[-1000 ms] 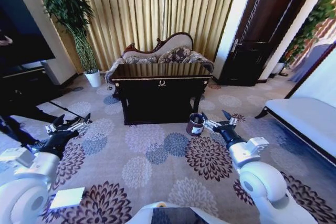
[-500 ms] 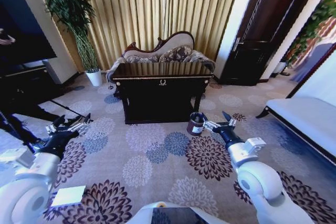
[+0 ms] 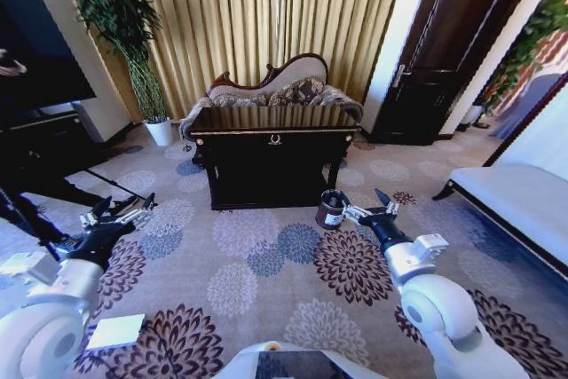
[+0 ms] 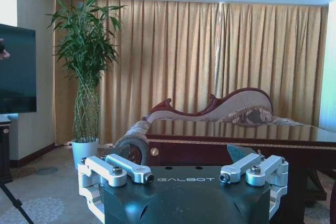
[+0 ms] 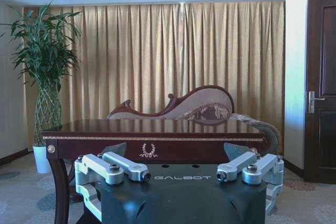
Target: Move to the front of the table and place the trash on the table into the trash bin.
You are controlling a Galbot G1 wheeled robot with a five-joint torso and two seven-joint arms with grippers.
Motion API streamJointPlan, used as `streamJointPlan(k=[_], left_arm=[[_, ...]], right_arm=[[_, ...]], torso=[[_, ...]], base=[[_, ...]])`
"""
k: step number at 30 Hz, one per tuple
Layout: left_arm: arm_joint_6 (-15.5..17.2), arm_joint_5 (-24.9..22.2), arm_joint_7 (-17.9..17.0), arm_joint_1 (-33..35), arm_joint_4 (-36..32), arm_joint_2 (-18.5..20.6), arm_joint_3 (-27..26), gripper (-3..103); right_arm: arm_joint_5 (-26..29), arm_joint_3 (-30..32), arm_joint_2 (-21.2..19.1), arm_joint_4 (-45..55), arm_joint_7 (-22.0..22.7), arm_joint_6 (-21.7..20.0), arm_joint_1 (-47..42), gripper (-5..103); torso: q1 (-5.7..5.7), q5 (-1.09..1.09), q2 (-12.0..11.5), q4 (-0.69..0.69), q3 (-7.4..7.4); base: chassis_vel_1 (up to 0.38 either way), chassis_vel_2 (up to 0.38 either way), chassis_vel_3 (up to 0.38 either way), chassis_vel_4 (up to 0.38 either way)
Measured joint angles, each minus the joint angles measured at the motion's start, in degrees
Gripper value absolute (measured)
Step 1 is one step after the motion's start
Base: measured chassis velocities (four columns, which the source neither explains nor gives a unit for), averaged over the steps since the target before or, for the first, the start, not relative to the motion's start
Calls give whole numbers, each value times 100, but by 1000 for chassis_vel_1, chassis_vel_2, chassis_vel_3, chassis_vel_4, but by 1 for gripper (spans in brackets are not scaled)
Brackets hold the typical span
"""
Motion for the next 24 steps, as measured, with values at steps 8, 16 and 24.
streamJointPlan(k=[8, 16, 24], left_arm=[[29, -5, -53, 10, 0, -12, 65, 100], [23, -5, -52, 9, 0, -8, 67, 100], [16, -3, -32, 15, 0, -18, 84, 100]], right_arm=[[6, 24, -9, 29, 0, -18, -12, 100], [8, 30, -10, 59, 1, -23, -1, 100], [158, 62, -17, 137, 2, -39, -2, 100]], torso=[[0, 0, 0, 0, 0], [1, 0, 0, 0, 0], [0, 0, 0, 0, 0]], base=[[0, 0, 0, 0], [0, 0, 0, 0], [0, 0, 0, 0]])
